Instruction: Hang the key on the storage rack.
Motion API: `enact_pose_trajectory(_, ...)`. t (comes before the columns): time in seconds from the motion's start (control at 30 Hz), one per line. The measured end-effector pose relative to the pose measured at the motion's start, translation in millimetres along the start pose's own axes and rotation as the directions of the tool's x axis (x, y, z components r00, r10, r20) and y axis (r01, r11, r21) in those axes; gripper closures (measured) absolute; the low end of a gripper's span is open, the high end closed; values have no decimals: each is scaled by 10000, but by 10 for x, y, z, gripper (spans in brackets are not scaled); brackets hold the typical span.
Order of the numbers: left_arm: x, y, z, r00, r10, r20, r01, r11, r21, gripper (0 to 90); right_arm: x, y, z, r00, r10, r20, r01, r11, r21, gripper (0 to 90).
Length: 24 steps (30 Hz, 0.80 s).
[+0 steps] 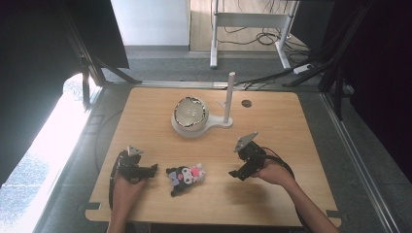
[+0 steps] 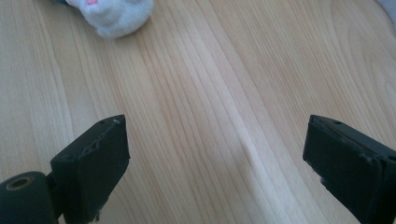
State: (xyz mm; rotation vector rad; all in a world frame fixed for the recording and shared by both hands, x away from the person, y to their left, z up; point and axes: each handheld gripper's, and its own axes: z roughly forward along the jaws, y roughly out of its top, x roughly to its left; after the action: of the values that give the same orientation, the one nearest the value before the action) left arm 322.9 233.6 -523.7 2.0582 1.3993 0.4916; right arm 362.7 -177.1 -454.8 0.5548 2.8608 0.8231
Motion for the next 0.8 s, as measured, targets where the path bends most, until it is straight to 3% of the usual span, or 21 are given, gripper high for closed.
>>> enact_pose_trajectory(0.23, 0, 0, 0, 10000, -6, 1, 6, 10000, -2, 0, 47, 256, 107, 9975, -546, -452, 559, 9981, 273, 67)
enact_pose_trajectory(0.43, 0, 1, 0, 10000, -16, 12, 16, 10000, 2, 0, 137, 471, 248, 9868, -1327, -925, 1379, 9891, 524, 72)
enact_pose_trajectory(0.6, 1, 1, -1, 10000, -4, 13, 4, 10000, 7, 0, 271, 690, 394, 9694, -2092, -1284, 2211, 9714, 868, 81)
enact_pose_trajectory(0.67, 1, 1, -1, 10000, 0, 11, 0, 10000, 9, 0, 295, 725, 416, 9671, -2171, -1326, 2300, 9689, 913, 83)
enact_pose_trajectory(0.73, 1, 1, -1, 10000, 0, 12, 0, 10000, 10, 0, 359, 823, 484, 9557, -2543, -1480, 2706, 9572, 1028, 87)
enact_pose_trajectory(0.77, 1, 1, -1, 10000, -1, 12, 1, 10000, 10, 0, 359, 823, 484, 9557, -2543, -1480, 2706, 9572, 1028, 87)
enact_pose_trajectory(0.8, 1, 1, -1, 10000, -4, 13, 4, 10000, 7, 0, 400, 884, 534, 9461, -2799, -1626, 2994, 9477, 1107, 88)
